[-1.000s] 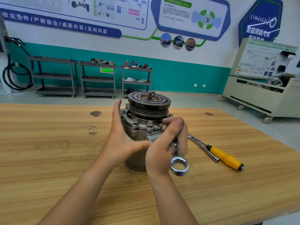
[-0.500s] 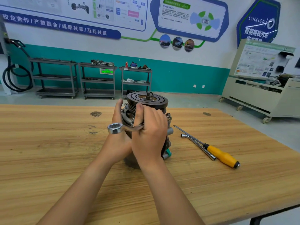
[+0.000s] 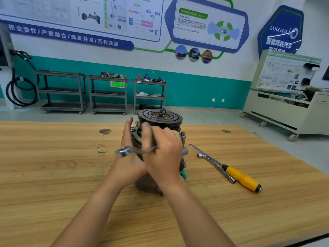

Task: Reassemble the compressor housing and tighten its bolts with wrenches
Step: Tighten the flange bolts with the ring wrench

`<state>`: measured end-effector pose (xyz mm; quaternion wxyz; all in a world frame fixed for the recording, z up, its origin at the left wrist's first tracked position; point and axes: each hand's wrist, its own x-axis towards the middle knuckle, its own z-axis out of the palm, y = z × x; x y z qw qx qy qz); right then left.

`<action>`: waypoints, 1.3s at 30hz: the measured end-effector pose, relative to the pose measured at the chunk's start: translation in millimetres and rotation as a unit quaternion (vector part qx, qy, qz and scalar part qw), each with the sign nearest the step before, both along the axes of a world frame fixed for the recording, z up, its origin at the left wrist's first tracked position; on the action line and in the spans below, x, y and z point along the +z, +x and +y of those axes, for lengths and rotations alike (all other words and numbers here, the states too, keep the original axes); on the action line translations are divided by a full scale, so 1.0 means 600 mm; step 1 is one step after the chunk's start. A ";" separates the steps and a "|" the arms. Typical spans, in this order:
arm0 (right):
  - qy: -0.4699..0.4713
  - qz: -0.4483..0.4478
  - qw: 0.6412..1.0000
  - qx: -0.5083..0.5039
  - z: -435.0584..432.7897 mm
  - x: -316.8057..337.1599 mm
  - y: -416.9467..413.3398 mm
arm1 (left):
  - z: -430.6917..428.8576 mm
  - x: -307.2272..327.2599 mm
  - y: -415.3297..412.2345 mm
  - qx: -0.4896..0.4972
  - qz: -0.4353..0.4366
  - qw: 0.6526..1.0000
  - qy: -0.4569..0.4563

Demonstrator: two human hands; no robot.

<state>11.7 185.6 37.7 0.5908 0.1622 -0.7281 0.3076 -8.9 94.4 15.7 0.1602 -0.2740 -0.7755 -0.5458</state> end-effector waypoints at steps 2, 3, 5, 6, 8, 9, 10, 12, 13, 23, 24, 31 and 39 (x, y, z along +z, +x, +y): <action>-0.019 0.091 0.991 0.095 0.012 0.035 0.025 | -0.003 0.001 0.003 0.000 -0.042 0.999 0.024; -0.042 0.110 0.980 0.158 0.021 0.055 0.037 | -0.006 0.001 0.003 0.004 -0.048 0.998 0.035; -0.151 0.102 0.945 0.270 0.046 0.100 0.058 | -0.008 0.003 0.006 0.022 -0.038 0.999 0.025; -0.228 0.087 0.916 0.319 0.065 0.121 0.060 | -0.009 0.004 0.008 0.027 -0.037 0.999 0.019; -0.366 0.039 0.841 0.398 0.108 0.160 0.053 | -0.009 0.004 0.008 0.032 -0.043 0.998 0.013; -0.420 0.001 0.804 0.420 0.130 0.175 0.044 | -0.009 0.005 0.008 0.034 -0.047 0.998 0.012; -0.461 -0.043 0.773 0.433 0.149 0.184 0.032 | -0.009 0.005 0.008 0.035 -0.049 0.998 0.011; -0.510 -0.121 0.726 0.445 0.178 0.188 0.008 | -0.009 0.007 0.009 0.038 -0.051 0.998 0.014; -0.522 -0.148 0.707 0.454 0.186 0.185 -0.004 | -0.009 0.006 0.008 0.040 -0.051 0.998 0.015; -0.627 -0.285 0.563 0.457 0.182 0.132 -0.088 | -0.011 0.001 0.006 0.053 -0.034 0.998 0.010; -0.630 -0.287 0.563 0.451 0.183 0.131 -0.091 | -0.011 0.001 0.006 0.054 -0.032 0.998 0.008; -0.607 -0.361 0.535 0.463 0.187 0.128 -0.119 | -0.012 -0.002 0.004 0.056 -0.026 0.998 0.008; -0.568 -0.423 0.524 0.473 0.200 0.119 -0.134 | -0.015 -0.003 0.002 0.040 -0.024 0.999 0.007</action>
